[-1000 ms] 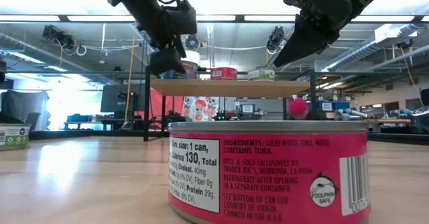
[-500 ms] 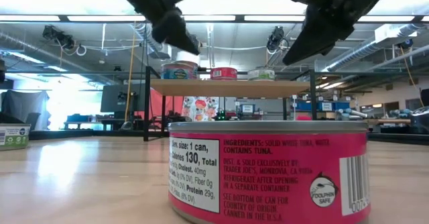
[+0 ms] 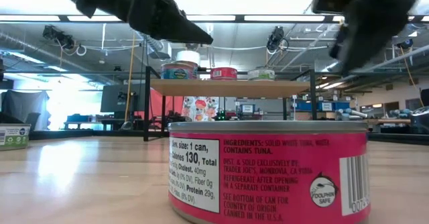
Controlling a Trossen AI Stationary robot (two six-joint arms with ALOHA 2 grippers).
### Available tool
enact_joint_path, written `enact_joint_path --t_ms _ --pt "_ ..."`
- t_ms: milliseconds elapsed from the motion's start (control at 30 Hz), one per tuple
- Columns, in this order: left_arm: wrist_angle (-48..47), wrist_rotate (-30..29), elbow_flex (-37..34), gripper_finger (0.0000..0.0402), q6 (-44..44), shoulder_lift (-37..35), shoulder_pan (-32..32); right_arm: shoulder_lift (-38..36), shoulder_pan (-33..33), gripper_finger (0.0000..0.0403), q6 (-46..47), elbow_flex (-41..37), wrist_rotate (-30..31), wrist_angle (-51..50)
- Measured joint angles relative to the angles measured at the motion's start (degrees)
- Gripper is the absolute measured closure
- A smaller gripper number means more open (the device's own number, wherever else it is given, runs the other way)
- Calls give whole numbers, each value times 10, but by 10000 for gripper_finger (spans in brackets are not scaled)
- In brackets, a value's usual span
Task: Stack canned seafood by type on shelf
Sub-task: Put the red tuna can on the shelf aligned with the other red tuna can
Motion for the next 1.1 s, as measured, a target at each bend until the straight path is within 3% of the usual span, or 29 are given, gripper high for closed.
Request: enact_joint_path --t_ms 200,467,600,733,867,1100 --pt "93 1 -46 215 -37 0 -19 0 53 340 77 0 -97 -70" --pt "111 8 -56 215 -72 0 -19 0 145 286 157 0 -137 -128" --pt "104 77 -56 215 -75 1 -19 8 160 274 144 0 -100 -66" --pt "98 94 -56 216 -73 2 -27 46 152 274 91 0 -67 17" --pt "65 143 -56 216 -54 2 -41 101 131 274 49 0 -64 70" --pt "17 178 -56 216 -128 2 -53 152 81 274 45 0 -63 188"
